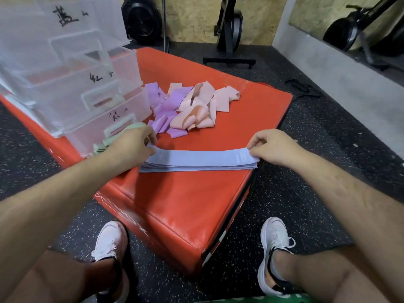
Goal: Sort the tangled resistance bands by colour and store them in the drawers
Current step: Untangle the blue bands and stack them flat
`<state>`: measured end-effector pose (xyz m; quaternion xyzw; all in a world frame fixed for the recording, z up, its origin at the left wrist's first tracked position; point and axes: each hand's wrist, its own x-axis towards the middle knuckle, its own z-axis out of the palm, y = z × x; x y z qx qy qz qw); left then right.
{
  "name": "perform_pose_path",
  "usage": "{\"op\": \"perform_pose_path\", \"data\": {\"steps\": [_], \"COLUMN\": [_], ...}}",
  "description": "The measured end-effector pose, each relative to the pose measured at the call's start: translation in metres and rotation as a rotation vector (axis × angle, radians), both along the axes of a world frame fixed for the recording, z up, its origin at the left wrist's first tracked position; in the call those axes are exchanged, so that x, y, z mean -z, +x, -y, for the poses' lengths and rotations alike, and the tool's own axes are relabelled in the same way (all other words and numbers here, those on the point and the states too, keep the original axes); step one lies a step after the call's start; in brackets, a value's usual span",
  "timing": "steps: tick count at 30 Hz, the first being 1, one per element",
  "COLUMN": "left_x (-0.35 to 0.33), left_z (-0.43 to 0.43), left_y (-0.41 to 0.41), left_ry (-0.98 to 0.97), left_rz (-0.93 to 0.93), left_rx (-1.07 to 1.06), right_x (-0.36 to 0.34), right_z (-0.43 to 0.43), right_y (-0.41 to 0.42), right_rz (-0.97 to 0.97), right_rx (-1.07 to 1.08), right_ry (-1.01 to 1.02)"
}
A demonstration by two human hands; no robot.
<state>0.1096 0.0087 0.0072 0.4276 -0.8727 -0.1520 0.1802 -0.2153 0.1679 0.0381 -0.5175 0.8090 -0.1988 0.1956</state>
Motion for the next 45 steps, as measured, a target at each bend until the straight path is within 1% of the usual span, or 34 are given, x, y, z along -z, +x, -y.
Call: {"op": "perform_pose_path", "data": {"steps": [8, 14, 16, 18, 23, 26, 30, 32, 35, 37, 40, 43, 45], "left_x": [0.012, 0.016, 0.013, 0.007, -0.003, -0.004, -0.008, -0.01, -0.012, -0.01, -0.005, 0.001, 0.007], "left_z": [0.003, 0.004, 0.004, 0.003, 0.004, 0.013, 0.042, 0.057, 0.072, 0.077, 0.085, 0.09, 0.092], "left_y": [-0.003, -0.004, -0.005, -0.01, -0.042, -0.062, -0.081, -0.089, -0.101, -0.108, -0.116, -0.123, -0.127], "left_ry": [-0.031, -0.062, -0.09, -0.131, -0.166, -0.105, -0.03, 0.009, 0.076, 0.101, 0.113, 0.097, 0.083], "left_rz": [0.036, 0.153, 0.176, 0.187, 0.17, 0.125, 0.134, 0.088, -0.007, -0.044, -0.06, -0.024, 0.005], "left_rx": [0.01, -0.033, -0.023, -0.013, -0.014, -0.018, -0.041, -0.088, -0.16, -0.187, -0.211, -0.206, -0.223], "right_x": [0.008, 0.013, 0.011, 0.01, 0.005, 0.006, 0.008, 0.012, 0.032, 0.042, 0.043, 0.034, 0.028], "right_z": [0.0, 0.001, 0.003, 0.009, 0.045, 0.074, 0.118, 0.138, 0.163, 0.172, 0.185, 0.193, 0.192], "right_y": [-0.001, -0.004, -0.002, 0.005, 0.037, 0.057, 0.078, 0.085, 0.083, 0.08, 0.069, 0.053, 0.044], "right_rz": [-0.151, -0.27, -0.305, -0.333, -0.285, -0.261, -0.35, -0.39, -0.365, -0.298, -0.248, -0.141, -0.091], "right_rx": [-0.079, -0.109, -0.111, -0.12, -0.202, -0.237, -0.266, -0.31, -0.336, -0.305, -0.151, 0.013, 0.08], "right_ry": [0.016, 0.106, 0.078, 0.008, -0.143, -0.228, -0.271, -0.24, -0.09, -0.057, -0.127, -0.194, -0.191]}}
